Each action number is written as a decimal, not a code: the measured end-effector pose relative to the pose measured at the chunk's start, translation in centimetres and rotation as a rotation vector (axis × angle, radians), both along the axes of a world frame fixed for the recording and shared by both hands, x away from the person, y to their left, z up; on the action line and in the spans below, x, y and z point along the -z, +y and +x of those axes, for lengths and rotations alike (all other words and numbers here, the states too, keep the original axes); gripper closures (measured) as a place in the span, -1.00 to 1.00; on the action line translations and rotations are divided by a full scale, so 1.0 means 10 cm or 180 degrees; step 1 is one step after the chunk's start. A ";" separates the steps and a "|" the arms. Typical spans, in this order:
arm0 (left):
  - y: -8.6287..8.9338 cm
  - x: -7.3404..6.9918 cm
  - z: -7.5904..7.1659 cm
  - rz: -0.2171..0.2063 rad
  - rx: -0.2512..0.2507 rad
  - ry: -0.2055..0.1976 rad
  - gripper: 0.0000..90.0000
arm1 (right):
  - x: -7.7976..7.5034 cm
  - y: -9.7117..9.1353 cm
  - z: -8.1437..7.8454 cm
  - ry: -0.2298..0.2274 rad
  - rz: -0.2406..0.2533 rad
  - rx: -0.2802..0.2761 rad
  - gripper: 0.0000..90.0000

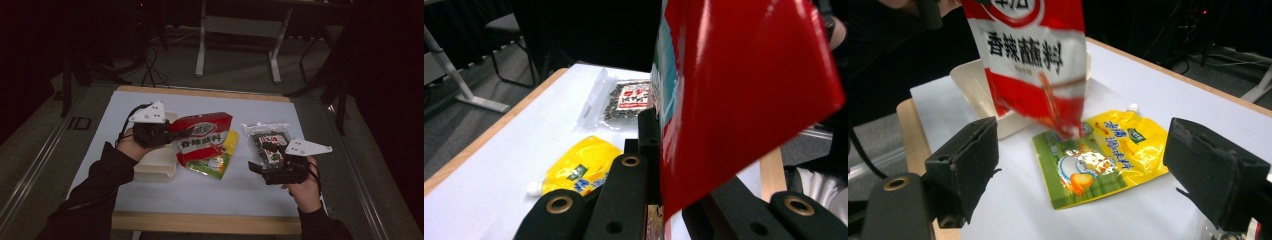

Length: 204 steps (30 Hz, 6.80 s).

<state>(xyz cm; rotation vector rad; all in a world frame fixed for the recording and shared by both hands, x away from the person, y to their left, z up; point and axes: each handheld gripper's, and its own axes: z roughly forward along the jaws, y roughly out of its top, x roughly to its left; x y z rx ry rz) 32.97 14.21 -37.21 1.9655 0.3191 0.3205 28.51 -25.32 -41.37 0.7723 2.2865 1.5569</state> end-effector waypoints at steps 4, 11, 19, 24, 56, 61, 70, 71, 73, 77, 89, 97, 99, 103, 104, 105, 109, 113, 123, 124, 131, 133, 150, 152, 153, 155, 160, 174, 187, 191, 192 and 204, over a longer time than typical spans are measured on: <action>0.12 -0.05 0.06 -0.0012 -0.0055 -0.0033 1.00 | 0.07 -0.04 0.03 0.0052 0.0057 -0.0003 -0.68; 0.38 -0.15 0.19 0.0024 -0.0245 -0.0136 1.00 | 0.15 -0.07 0.05 0.0116 0.0081 -0.0012 -0.68; 0.62 -0.21 0.29 0.0100 -0.0441 -0.0240 1.00 | 0.20 -0.05 0.07 0.0191 0.0132 -0.0083 -0.66; 0.75 -0.20 0.37 0.0139 -0.0482 -0.0283 1.00 | 0.22 -0.06 0.09 0.0183 0.0202 -0.0141 -0.66; 1.20 0.11 1.01 0.0430 -0.0331 -0.0501 1.00 | 0.36 -0.09 0.14 0.0414 0.0320 -0.0211 -0.66; 1.18 0.11 1.08 0.0468 -0.0222 -0.0573 1.00 | 0.37 -0.10 0.14 0.0446 0.0329 -0.0209 -0.66; 1.21 0.23 1.16 0.0503 -0.0126 -0.0590 1.00 | 0.38 -0.13 0.14 0.0468 0.0348 -0.0189 -0.66; 1.21 0.24 1.17 0.0495 -0.0144 -0.0586 1.00 | 0.39 -0.14 0.15 0.0471 0.0352 -0.0180 -0.66; 1.22 0.27 1.18 0.0523 -0.0164 -0.0615 1.00 | 0.40 -0.14 0.15 0.0490 0.0351 -0.0181 -0.66; 1.23 0.31 1.20 0.0521 -0.0175 -0.0539 1.00 | 0.40 -0.13 0.15 0.0486 0.0348 -0.0193 -0.66; 1.20 0.60 1.26 0.0524 -0.0166 -0.0213 1.00 | 0.42 -0.12 0.15 0.0497 0.0332 -0.0207 -0.66; 1.19 0.73 1.27 0.0455 -0.0290 -0.0225 1.00 | 0.42 -0.11 0.14 0.0495 0.0310 -0.0210 -0.66; 1.18 0.71 1.26 0.0464 -0.0373 -0.0177 0.92 | 0.42 -0.11 0.14 0.0490 0.0301 -0.0210 -0.66; 1.16 0.64 1.24 0.0530 -0.0517 -0.0093 0.65 | 0.41 -0.12 0.13 0.0479 0.0305 -0.0211 -0.66; 1.16 0.62 1.23 0.0542 -0.0542 -0.0078 0.58 | 0.41 -0.12 0.13 0.0476 0.0307 -0.0215 -0.66; 1.16 0.60 1.22 0.0526 -0.0551 -0.0056 0.57 | 0.40 -0.12 0.13 0.0468 0.0306 -0.0206 -0.66; 1.17 0.54 1.16 0.0505 -0.0714 -0.0137 0.34 | 0.39 -0.14 0.12 0.0455 0.0304 -0.0210 -0.66; 1.22 0.45 1.06 0.0343 -0.0854 -0.0146 0.15 | 0.38 -0.14 0.11 0.0454 0.0307 -0.0209 -0.66; 1.26 0.27 0.77 -0.0080 -0.1270 0.0118 -0.54 | 0.38 -0.15 0.12 0.0423 0.0257 -0.0200 -0.65; 1.26 0.25 0.74 -0.0086 -0.1308 0.0114 -0.62 | 0.38 -0.16 0.12 0.0413 0.0244 -0.0198 -0.65; 1.24 0.08 0.54 -0.0073 -0.1438 0.0177 -0.93 | 0.37 -0.19 0.13 0.0384 0.0231 -0.0171 -0.65; 1.22 0.04 0.47 -0.0089 -0.1425 0.0195 -0.94 | 0.36 -0.22 0.14 0.0384 0.0225 -0.0151 -0.66; 0.93 0.18 -0.14 -0.0138 -0.1486 0.0153 -0.95 | 0.42 -0.48 0.23 0.0370 0.0050 0.0355 -0.76; 0.92 0.20 -0.17 -0.0173 -0.1473 0.0140 -0.95 | 0.42 -0.50 0.24 0.0363 0.0063 0.0372 -0.70; 0.87 0.24 -0.24 -0.0183 -0.1485 0.0124 -0.95 | 0.43 -0.52 0.24 0.0362 0.0065 0.0385 -0.70; 0.82 0.28 -0.30 -0.0173 -0.1435 0.0121 -0.95 | 0.44 -0.57 0.26 0.0375 0.0011 0.0474 -0.61; 0.59 0.47 -0.44 -0.0193 -0.1330 0.0236 -0.95 | 0.46 -0.64 0.30 0.0364 -0.0074 0.0574 -0.47; -0.06 0.86 -0.70 -0.0128 -0.0838 0.0437 -0.95 | 0.70 -1.22 0.83 0.0406 -0.0373 0.1098 0.24; -0.41 1.12 -0.84 -0.0164 -0.0676 0.0504 -0.95 | 0.95 -1.49 1.39 0.0659 -0.0662 0.1376 0.84; -0.46 1.18 -0.87 -0.0115 -0.0673 0.0508 -0.95 | 1.04 -1.53 1.51 0.0751 -0.0714 0.1502 1.00; -0.48 1.21 -0.88 -0.0121 -0.0652 0.0547 -0.95 | 1.07 -1.54 1.54 0.0782 -0.0719 0.1530 1.00; -0.50 1.27 -0.87 -0.0081 -0.0668 0.0605 -0.95 | 1.29 -1.53 1.66 0.1024 -0.0879 0.1548 1.00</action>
